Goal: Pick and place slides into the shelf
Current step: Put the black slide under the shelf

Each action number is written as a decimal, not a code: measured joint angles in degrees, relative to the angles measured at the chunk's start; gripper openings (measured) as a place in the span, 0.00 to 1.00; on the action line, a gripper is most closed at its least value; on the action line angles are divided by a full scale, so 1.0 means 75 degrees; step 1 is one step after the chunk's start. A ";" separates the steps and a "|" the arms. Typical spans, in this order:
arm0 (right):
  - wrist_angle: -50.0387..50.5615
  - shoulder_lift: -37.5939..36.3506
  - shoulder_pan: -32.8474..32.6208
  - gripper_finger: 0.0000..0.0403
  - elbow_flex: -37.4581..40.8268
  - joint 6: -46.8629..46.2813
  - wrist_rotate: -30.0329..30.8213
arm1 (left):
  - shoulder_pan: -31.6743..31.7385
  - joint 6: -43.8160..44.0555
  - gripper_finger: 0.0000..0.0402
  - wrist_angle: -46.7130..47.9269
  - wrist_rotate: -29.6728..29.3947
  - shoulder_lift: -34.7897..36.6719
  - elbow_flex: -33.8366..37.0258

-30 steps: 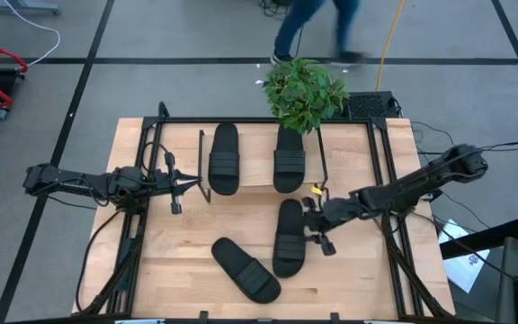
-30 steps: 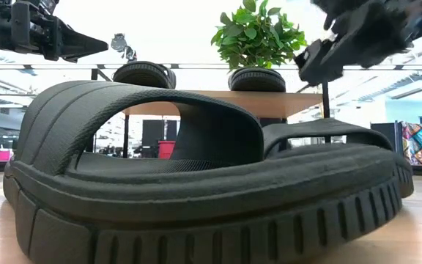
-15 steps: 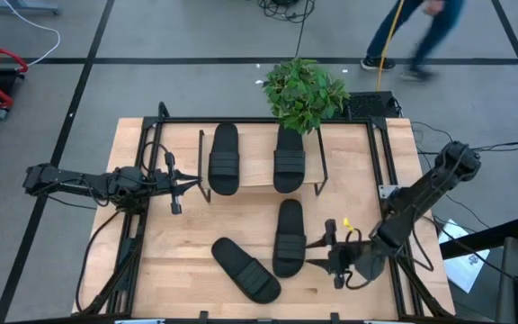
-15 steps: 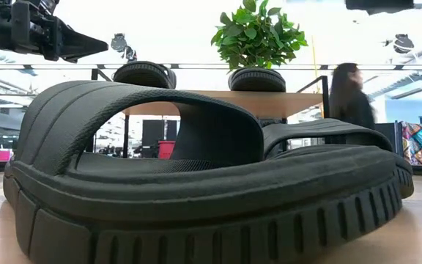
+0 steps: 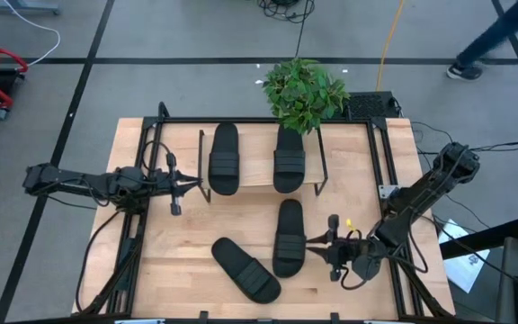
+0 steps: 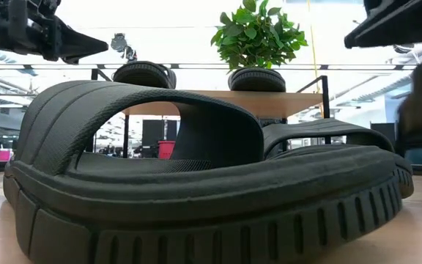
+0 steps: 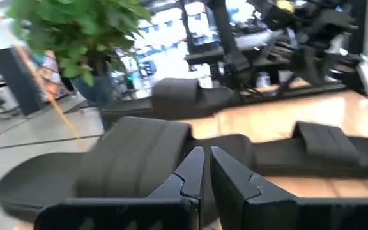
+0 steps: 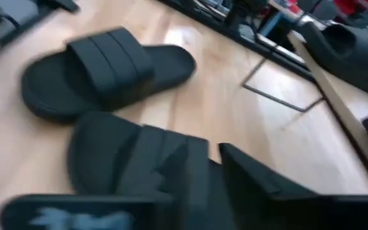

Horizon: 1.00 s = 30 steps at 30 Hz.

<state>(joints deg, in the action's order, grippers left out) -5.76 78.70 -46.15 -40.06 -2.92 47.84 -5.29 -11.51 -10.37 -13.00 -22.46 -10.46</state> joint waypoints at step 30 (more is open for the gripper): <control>-0.0400 -0.3043 0.0491 0.00 0.0703 0.1469 0.1200 | -0.3193 -0.0258 0.06 -0.0251 -0.2557 -0.9602 -0.5997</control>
<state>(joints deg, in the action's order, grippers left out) -8.76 55.87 -42.47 -34.79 8.09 56.84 -29.23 -13.45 -12.25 -32.18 -94.48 -55.44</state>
